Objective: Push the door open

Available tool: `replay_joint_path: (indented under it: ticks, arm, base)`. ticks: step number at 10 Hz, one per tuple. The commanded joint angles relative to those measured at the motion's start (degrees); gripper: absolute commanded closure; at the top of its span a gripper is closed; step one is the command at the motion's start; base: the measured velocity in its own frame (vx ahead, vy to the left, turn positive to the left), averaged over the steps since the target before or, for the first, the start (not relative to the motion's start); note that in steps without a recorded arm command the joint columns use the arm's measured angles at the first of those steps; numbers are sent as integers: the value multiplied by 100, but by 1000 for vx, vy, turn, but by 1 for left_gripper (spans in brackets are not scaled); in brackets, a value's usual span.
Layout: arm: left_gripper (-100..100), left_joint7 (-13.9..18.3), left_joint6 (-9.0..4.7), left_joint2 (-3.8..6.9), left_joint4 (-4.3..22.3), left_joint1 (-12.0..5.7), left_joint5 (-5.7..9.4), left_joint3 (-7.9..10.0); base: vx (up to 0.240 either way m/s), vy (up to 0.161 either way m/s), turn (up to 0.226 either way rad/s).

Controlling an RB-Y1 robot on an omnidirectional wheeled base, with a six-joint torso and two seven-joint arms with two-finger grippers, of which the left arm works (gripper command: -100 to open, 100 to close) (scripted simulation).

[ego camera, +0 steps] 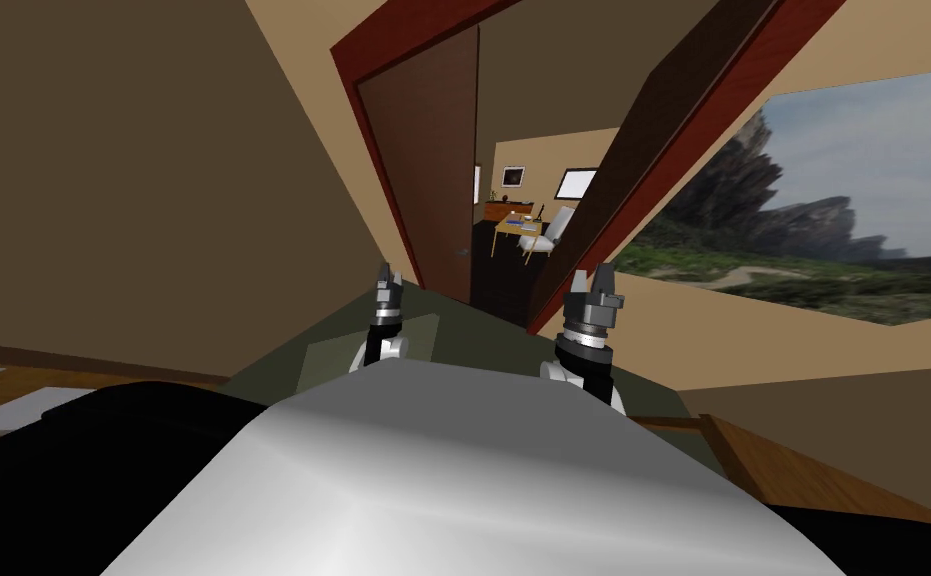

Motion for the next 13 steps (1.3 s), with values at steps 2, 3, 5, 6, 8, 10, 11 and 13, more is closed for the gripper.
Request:
replay_joint_path:
  ticks: [2,3,5,6,8,10,11,13]
  arm:
    - [-100,34,-92,45,353,-122,3,6]
    - [-100,45,-118,56,497,-181,2,5]
    - [-100,67,-172,77,794,-301,-1,3]
    - [-100,78,-199,88,942,-361,-3,2]
    - [-100,101,-256,106,1254,-488,-6,0]
    - [-100,126,-316,122,1582,-621,-10,-2]
    - [-100,138,-346,130,1746,-687,-12,-3]
    - [-100,163,-407,143,2085,-825,-15,-5]
  base:
    - [89,35,-61]
    - [89,29,-62]
    - [93,45,-63]
    - [102,41,-65]
    - [97,45,-74]
    - [92,57,-68]
    - [86,44,-76]
    - [90,57,-88]
